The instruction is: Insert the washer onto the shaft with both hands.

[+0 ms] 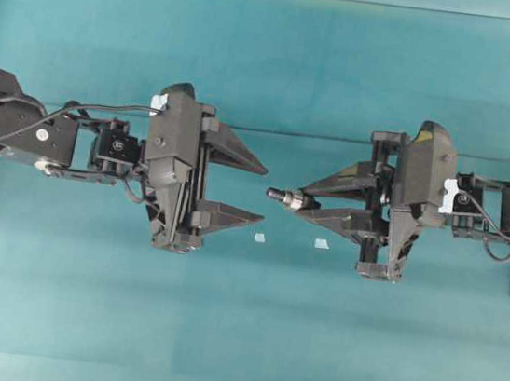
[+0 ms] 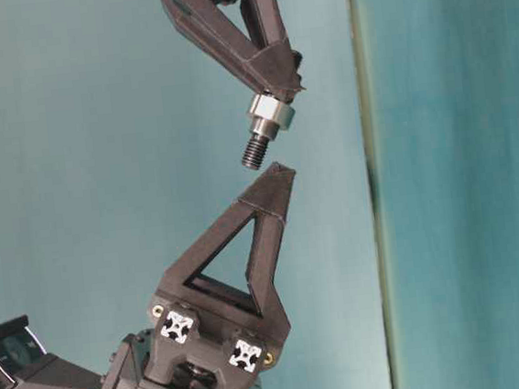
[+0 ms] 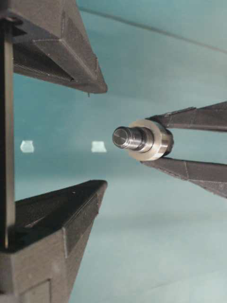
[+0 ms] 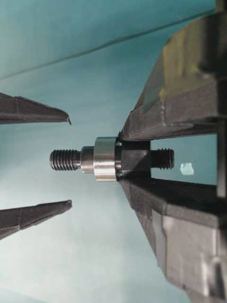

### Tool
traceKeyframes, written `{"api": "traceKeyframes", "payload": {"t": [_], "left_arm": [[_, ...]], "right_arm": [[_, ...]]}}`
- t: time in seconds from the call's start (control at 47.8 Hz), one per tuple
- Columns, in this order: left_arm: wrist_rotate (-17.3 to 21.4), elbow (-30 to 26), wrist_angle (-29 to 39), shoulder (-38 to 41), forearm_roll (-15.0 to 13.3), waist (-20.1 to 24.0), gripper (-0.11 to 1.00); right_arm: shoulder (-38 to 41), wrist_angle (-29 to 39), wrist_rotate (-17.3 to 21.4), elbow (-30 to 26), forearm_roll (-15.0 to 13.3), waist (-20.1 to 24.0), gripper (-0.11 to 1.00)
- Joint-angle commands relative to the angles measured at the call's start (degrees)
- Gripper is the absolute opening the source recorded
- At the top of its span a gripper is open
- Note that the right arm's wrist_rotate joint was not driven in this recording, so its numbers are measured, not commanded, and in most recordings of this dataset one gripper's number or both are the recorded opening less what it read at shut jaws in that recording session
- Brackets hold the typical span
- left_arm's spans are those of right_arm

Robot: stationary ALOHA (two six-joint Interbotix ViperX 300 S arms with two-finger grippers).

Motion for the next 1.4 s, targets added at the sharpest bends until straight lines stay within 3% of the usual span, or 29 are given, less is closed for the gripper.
{"api": "traceKeyframes", "payload": {"t": [0.0,1.38], "left_arm": [[-0.1,-0.5,-0.3,-1.1,0.1,0.1,0.81],[-0.2,-0.9,1.8,-1.1,0.1,0.1,0.81]], "right_arm": [[-0.5,-0.6,0.0,-1.3,0.0,0.1,0.0],[-0.5,-0.8,0.0,-1.2,0.0,0.1,0.0]]}}
